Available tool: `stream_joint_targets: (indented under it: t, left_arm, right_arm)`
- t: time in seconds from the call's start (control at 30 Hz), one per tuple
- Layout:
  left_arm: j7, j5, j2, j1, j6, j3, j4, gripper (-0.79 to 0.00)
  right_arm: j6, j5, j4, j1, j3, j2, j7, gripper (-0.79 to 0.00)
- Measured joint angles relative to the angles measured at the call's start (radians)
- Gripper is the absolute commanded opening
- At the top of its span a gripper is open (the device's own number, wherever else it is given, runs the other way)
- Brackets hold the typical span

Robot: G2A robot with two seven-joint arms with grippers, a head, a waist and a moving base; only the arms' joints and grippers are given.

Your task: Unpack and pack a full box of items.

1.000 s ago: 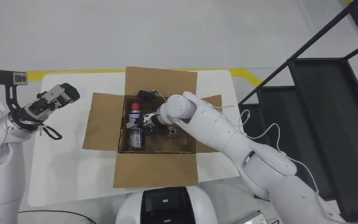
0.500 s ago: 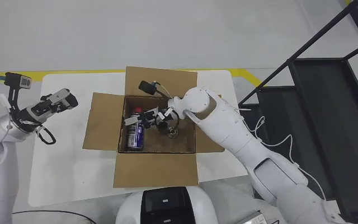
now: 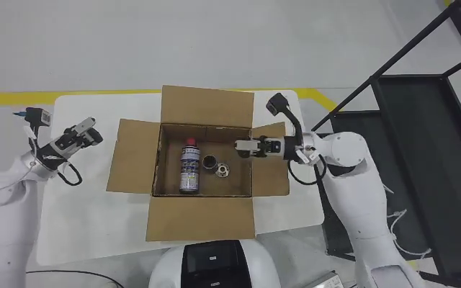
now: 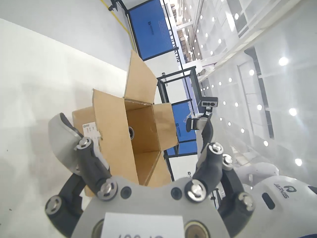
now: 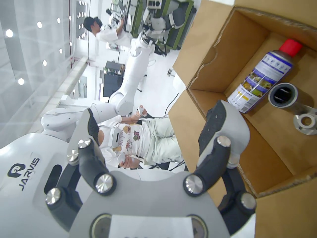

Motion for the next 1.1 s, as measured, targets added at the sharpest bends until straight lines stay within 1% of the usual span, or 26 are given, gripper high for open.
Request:
stream_joint_targets:
  t: [0.07,0.17,0.3,0.43,0.53,0.63,0.67,0.73,0.8,0.87,0.97,1.1]
  left_arm:
    - [0.064,0.030,-0.007,-0.017,-0.005,0.033,0.039,0.000]
    - [0.125,0.051,-0.017,-0.045,-0.016,0.077,0.090,0.000]
    - [0.144,0.072,-0.030,-0.095,-0.022,0.141,0.156,0.000]
    - [0.135,0.067,-0.044,-0.148,-0.034,0.197,0.220,0.000]
    - [0.082,-0.004,-0.053,-0.176,-0.052,0.221,0.246,0.000]
    - [-0.044,-0.139,-0.059,-0.190,-0.066,0.227,0.256,0.000]
    - [-0.104,-0.197,-0.059,-0.195,-0.067,0.223,0.264,0.000]
    - [-0.185,-0.253,-0.058,-0.203,-0.072,0.218,0.275,0.000]
    - [-0.258,-0.296,-0.057,-0.212,-0.070,0.219,0.279,0.000]
    - [-0.300,-0.343,-0.061,-0.216,-0.042,0.230,0.263,0.000]
    - [-0.326,-0.372,-0.064,-0.221,-0.013,0.250,0.218,0.000]
    - [-0.338,-0.354,-0.067,-0.236,0.000,0.284,0.154,0.000]
  right_arm:
    - [-0.010,0.019,-0.015,-0.050,0.068,0.009,-0.016,0.000]
    - [-0.028,0.054,-0.027,-0.113,0.151,0.019,-0.028,0.000]
    - [-0.072,0.111,-0.021,-0.189,0.246,0.028,-0.058,0.000]
    - [-0.101,0.079,-0.020,-0.262,0.328,0.033,-0.169,0.000]
    - [-0.104,0.051,-0.032,-0.317,0.370,0.034,-0.267,0.000]
    - [-0.072,-0.010,-0.032,-0.357,0.397,0.035,-0.363,0.000]
    - [-0.053,-0.036,-0.030,-0.367,0.400,0.036,-0.395,0.000]
    - [-0.022,-0.077,-0.022,-0.375,0.396,0.037,-0.430,0.000]
    - [0.007,-0.110,-0.005,-0.370,0.378,0.038,-0.446,0.000]
    - [0.024,-0.130,0.022,-0.357,0.355,0.040,-0.448,0.000]
    - [0.037,-0.146,0.069,-0.331,0.320,0.041,-0.448,0.000]
    - [0.040,-0.148,0.126,-0.293,0.283,0.043,-0.429,0.000]
